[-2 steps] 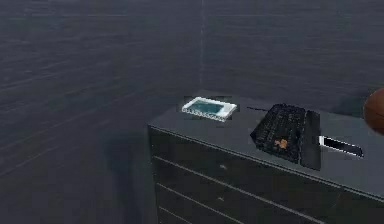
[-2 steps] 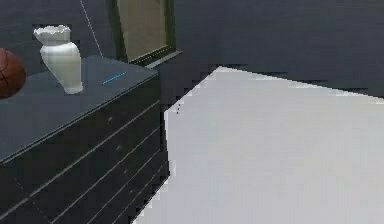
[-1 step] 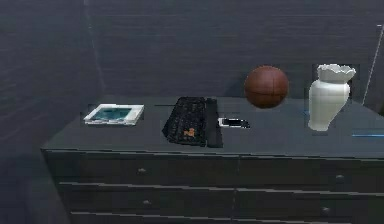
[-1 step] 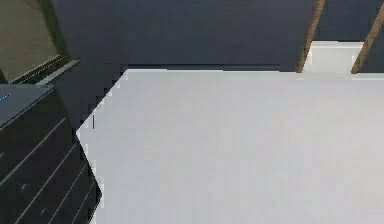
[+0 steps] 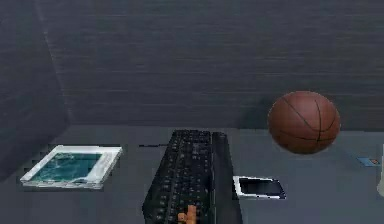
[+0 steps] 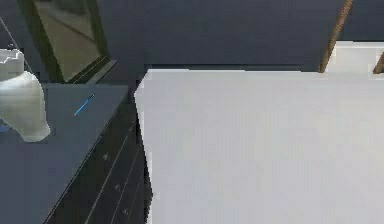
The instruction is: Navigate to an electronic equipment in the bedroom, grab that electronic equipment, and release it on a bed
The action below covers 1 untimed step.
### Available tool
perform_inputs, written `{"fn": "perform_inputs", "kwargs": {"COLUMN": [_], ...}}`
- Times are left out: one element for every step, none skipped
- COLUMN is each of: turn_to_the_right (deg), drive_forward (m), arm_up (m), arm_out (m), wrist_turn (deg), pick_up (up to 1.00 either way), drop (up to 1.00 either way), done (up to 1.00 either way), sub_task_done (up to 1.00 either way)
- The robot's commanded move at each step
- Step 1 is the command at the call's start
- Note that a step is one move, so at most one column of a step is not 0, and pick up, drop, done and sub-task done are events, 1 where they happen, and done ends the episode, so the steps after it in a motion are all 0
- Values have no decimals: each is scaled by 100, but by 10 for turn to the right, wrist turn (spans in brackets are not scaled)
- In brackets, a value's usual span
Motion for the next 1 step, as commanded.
{"fn": "perform_inputs", "kwargs": {"turn_to_the_right": [-450], "drive_forward": [0], "arm_up": [0], "arm_out": [0], "wrist_turn": [0], "pick_up": [0], "drop": [0], "done": [0], "sub_task_done": [0]}}
